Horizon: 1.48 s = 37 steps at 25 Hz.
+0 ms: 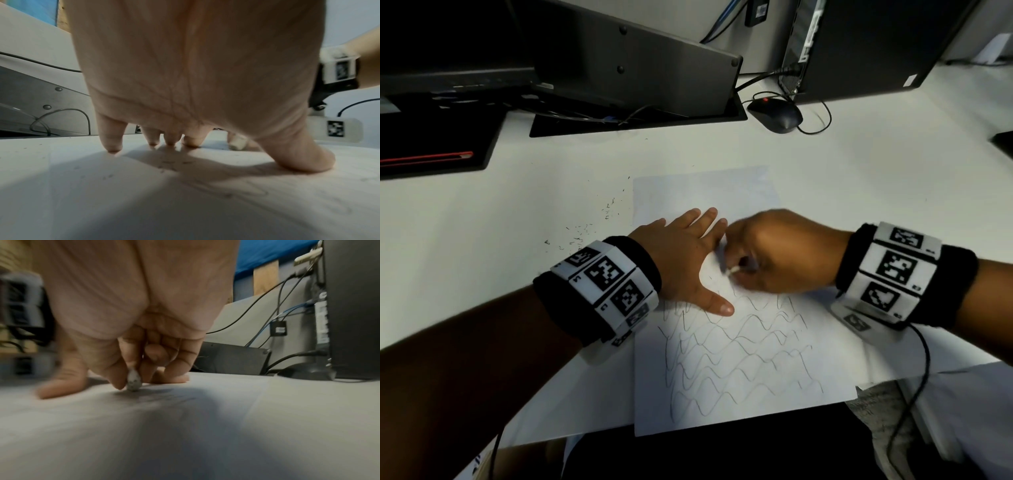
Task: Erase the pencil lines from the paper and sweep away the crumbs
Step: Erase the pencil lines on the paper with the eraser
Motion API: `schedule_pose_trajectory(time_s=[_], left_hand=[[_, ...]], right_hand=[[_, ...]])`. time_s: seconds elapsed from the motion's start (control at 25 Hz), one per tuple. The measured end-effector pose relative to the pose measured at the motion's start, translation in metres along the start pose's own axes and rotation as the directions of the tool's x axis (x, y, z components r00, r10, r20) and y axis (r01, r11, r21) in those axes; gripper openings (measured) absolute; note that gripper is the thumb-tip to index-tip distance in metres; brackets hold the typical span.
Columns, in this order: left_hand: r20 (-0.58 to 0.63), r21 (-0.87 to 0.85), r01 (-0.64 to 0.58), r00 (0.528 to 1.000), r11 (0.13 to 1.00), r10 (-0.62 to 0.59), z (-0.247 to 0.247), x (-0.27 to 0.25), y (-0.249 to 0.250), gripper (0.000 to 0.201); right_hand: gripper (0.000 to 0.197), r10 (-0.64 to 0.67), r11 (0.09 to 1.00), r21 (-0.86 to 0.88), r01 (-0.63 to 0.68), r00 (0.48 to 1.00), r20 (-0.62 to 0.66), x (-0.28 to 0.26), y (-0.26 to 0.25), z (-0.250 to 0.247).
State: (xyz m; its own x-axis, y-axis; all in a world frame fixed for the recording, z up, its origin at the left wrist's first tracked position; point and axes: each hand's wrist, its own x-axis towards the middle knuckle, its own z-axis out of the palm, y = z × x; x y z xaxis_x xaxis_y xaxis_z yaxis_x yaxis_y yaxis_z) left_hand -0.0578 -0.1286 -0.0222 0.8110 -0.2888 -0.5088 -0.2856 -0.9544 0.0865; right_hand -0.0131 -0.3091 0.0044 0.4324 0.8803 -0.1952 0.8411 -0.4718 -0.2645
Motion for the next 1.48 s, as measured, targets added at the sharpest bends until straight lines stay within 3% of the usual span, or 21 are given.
schedule_pose_trajectory(time_s=[0.08,0.2,0.52,0.64,0.76,0.96,1.08,1.24,1.4,1.48], left_hand=[[-0.005,-0.010,-0.005,1.000,1.000,0.005,0.000,0.000,0.000,0.129],[-0.004,0.002,-0.003,1.000,1.000,0.003,-0.002,-0.003,0.004,0.129],[0.000,-0.041,-0.034,0.999,0.999,0.034,-0.016,0.007,0.012,0.122],[0.021,-0.020,-0.027,0.999,0.999,0.027,-0.012,0.010,0.012,0.117],[0.033,-0.028,-0.039,0.999,0.999,0.040,-0.012,0.009,0.011,0.107],[0.030,-0.031,-0.012,0.999,0.999,0.013,-0.010,0.012,0.010,0.123],[0.039,-0.040,-0.024,0.999,0.999,0.025,-0.009,0.013,0.009,0.121],[0.040,-0.054,-0.012,0.999,0.998,0.014,-0.010,0.012,0.010,0.124],[0.035,-0.044,-0.028,0.999,0.999,0.029,-0.009,0.012,0.009,0.121],[0.033,-0.044,-0.017,0.999,0.999,0.018,-0.009,0.013,0.009,0.126]], right_hand=[[0.016,-0.047,0.998,0.033,0.046,0.998,0.051,-0.003,-0.005,-0.001],[0.015,0.049,0.997,0.065,-0.045,0.997,-0.062,0.004,0.019,-0.010],[0.010,0.154,0.972,0.193,-0.134,0.984,-0.090,0.008,0.030,-0.003],[0.011,0.079,0.990,0.126,-0.070,0.995,-0.064,0.003,0.019,0.001],[0.011,-0.051,0.991,0.128,0.044,0.997,0.052,-0.003,0.003,0.004],[0.015,0.095,0.987,0.131,-0.088,0.994,-0.049,0.002,0.020,-0.003],[0.012,-0.034,0.993,0.116,0.027,0.998,0.058,-0.003,0.000,0.005],[0.016,0.099,0.990,0.101,-0.097,0.995,-0.018,0.002,0.018,-0.007],[0.013,-0.043,0.997,0.070,0.037,0.996,0.082,-0.001,0.003,0.004],[0.013,-0.001,0.997,0.083,-0.004,0.998,0.066,-0.001,0.010,-0.001]])
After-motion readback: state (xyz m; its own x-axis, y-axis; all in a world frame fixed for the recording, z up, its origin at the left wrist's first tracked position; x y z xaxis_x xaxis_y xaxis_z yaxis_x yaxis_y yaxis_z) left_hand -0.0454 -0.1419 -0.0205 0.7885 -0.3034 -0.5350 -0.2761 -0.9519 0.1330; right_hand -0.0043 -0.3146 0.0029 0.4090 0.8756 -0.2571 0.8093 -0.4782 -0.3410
